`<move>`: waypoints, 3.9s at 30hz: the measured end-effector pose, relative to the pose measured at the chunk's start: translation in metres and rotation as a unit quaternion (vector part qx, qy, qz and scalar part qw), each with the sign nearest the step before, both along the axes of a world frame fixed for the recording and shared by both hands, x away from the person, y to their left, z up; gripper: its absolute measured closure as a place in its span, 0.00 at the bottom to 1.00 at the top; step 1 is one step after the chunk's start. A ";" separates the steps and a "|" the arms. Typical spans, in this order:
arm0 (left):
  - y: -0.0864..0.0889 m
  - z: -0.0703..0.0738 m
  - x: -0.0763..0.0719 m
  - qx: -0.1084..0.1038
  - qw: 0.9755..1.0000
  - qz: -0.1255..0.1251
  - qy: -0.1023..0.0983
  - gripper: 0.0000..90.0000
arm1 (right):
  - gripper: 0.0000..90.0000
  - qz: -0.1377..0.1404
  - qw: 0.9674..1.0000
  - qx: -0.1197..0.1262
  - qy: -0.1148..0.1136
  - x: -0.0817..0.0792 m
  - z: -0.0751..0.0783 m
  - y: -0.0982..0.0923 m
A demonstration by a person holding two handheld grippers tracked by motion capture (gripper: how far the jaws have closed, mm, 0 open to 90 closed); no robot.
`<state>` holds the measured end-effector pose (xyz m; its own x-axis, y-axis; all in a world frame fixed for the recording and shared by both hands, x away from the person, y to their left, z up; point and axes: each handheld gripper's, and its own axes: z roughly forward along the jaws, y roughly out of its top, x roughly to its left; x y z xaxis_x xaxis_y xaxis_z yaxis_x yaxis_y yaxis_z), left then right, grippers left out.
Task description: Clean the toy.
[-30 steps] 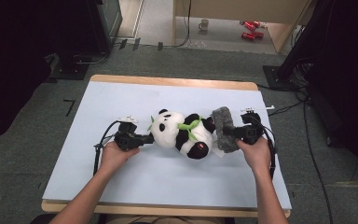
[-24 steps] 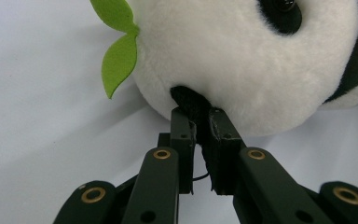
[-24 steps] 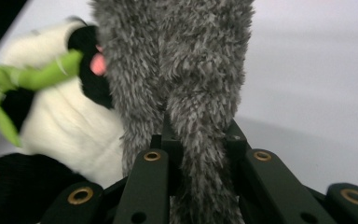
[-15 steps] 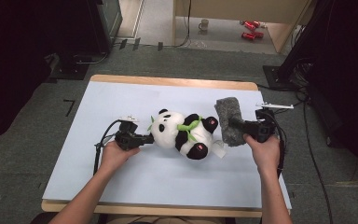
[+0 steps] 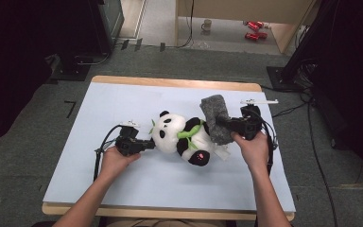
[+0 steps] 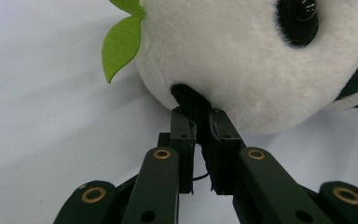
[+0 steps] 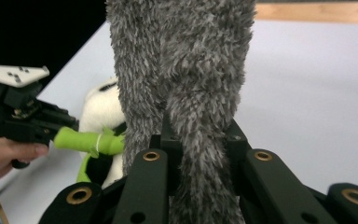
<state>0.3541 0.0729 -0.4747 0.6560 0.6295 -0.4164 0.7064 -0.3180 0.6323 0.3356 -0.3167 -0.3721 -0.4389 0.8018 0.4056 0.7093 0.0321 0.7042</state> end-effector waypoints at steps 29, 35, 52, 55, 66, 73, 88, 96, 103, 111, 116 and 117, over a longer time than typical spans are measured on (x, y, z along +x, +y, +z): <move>-0.004 0.011 0.008 -0.033 0.999 0.002 -0.012 0.92 | 0.87 -0.015 0.996 -0.050 0.069 -0.008 -0.042 -0.026; -0.010 0.018 0.006 -0.037 0.999 -0.019 -0.024 0.94 | 0.88 -0.033 0.999 0.032 0.012 -0.024 -0.006 -0.037; 0.004 0.040 -0.005 -0.047 0.999 -0.016 -0.022 0.96 | 0.87 0.111 0.993 -0.020 0.023 -0.047 -0.012 0.074; 0.003 0.041 -0.008 -0.046 0.998 -0.024 -0.022 0.96 | 0.87 0.104 0.993 -0.054 0.023 -0.046 -0.017 0.076; -0.014 0.041 -0.031 -0.038 0.997 -0.054 -0.048 0.95 | 0.87 0.058 0.990 -0.127 -0.030 -0.033 -0.013 0.063; -0.005 0.035 -0.027 -0.044 0.995 -0.045 -0.083 0.67 | 0.87 0.071 0.990 -0.117 -0.045 -0.021 -0.014 0.068; 0.004 0.022 -0.004 -0.072 0.988 -0.037 -0.131 0.33 | 0.87 0.061 0.994 -0.075 -0.046 0.001 -0.014 0.063; -0.015 0.017 0.010 -0.029 0.990 -0.042 -0.130 0.18 | 0.87 0.056 0.996 -0.059 -0.033 0.011 -0.013 0.058; -0.019 0.017 0.020 -0.062 0.981 -0.051 -0.175 0.17 | 0.87 0.046 0.998 -0.038 -0.026 0.023 -0.013 0.051; -0.024 0.021 0.015 -0.054 0.979 -0.040 -0.194 0.59 | 0.86 0.024 0.999 -0.030 -0.035 0.021 -0.014 0.050; -0.020 0.022 0.016 -0.061 0.985 -0.038 -0.158 0.70 | 0.86 0.026 0.999 -0.021 -0.034 0.017 -0.006 0.055; -0.019 0.023 0.016 -0.062 0.985 -0.038 -0.154 0.71 | 0.87 0.028 0.999 -0.017 -0.032 0.016 -0.003 0.057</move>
<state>0.3700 0.0544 -0.4518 0.8067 0.5301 -0.2612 0.4525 -0.2699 0.8499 0.3519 -0.2597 -0.3755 -0.5080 0.7882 0.3475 0.6587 0.0955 0.7463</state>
